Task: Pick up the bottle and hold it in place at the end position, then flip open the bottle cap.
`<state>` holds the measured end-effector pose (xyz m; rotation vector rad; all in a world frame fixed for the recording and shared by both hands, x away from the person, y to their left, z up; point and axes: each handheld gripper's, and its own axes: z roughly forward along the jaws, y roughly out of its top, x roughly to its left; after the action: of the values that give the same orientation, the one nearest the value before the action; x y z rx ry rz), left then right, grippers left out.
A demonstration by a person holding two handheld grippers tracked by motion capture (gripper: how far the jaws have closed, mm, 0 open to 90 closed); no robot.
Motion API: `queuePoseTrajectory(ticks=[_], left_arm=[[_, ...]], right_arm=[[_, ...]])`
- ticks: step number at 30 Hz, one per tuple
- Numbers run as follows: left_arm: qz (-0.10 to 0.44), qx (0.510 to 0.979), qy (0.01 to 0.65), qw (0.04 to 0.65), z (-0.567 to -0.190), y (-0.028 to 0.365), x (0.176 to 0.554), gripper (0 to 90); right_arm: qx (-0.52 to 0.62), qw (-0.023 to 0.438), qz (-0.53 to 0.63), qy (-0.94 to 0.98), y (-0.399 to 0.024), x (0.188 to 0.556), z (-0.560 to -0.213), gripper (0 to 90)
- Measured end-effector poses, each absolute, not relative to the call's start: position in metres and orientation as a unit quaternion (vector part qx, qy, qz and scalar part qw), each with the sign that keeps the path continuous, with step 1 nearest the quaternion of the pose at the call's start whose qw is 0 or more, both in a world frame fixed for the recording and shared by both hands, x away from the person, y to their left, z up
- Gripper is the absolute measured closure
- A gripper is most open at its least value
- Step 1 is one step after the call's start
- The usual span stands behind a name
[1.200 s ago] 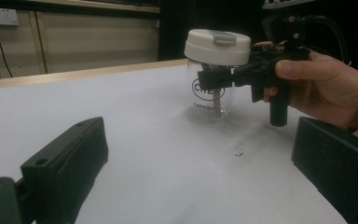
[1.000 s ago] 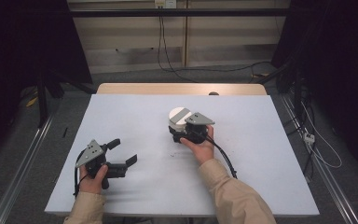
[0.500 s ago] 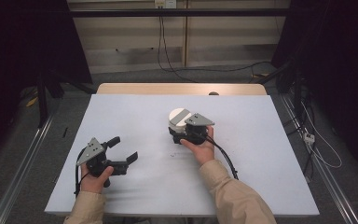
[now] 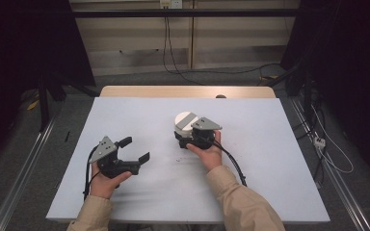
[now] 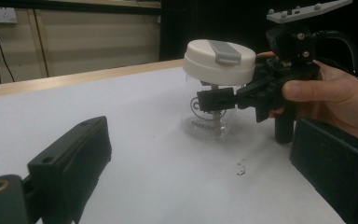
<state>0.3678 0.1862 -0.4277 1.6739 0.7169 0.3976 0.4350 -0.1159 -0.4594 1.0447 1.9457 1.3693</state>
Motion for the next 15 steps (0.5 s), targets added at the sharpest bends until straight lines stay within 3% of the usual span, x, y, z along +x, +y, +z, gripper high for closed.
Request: queuePoseTrajectory(ticks=[15], left_arm=[[0.163, 0.731, 0.306, 0.587, -0.428, 0.174, 0.376, 8.7]], right_arm=[[0.386, 0.267, 0.509, 0.721, -0.116, 0.435, -0.46, 18.7]])
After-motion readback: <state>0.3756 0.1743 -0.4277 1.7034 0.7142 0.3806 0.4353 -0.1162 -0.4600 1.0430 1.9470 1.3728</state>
